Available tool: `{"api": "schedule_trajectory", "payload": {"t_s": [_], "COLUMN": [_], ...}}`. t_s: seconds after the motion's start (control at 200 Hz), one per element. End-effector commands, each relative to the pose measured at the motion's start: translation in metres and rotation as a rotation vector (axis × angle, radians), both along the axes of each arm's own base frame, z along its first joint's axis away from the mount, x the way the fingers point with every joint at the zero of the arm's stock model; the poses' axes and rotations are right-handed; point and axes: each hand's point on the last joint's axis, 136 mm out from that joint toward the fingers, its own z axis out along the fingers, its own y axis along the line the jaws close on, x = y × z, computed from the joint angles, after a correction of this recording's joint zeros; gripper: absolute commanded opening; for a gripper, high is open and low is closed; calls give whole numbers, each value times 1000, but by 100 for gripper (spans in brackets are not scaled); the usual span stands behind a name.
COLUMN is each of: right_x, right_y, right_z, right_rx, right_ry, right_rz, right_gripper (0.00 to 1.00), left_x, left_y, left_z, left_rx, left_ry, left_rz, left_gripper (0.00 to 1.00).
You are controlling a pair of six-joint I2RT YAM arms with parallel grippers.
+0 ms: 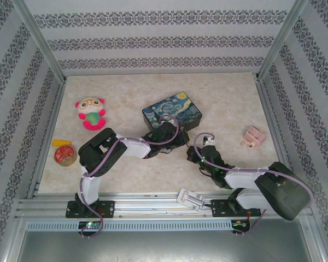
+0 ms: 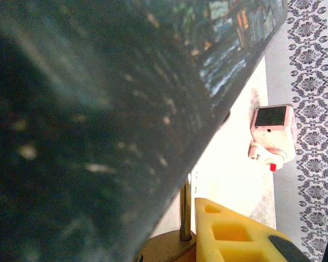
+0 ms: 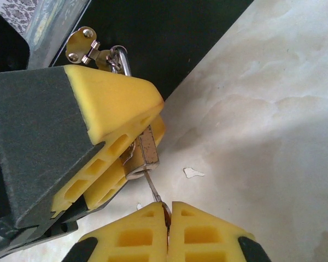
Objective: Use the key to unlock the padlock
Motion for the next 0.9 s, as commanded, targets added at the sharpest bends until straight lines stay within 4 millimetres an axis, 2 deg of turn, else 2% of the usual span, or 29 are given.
{"api": "schedule_trajectory", "payload": {"t_s": [0.0,0.255,0.595,0.894], "right_x": [18,23,26,37], "right_y": [6,11,8,12], "right_z": [24,37,30,40], "right_rx": [33,76,103,163], "right_ry": [-75,-103,-60,-62], "right_rz": [-45,-48,-39,50], "right_gripper": [0,0,0,0], "left_x": [-10,-11,-15,-14], "left_y": [-9,-10,-14,-20], "left_z": [-11,-12,-9,-3], "left_rx": [-37,-36,-70,-96], "left_ry": [80,82,89,80], "left_rz": [-44,-46,-70,-83], "left_gripper": [23,23,22,18]}}
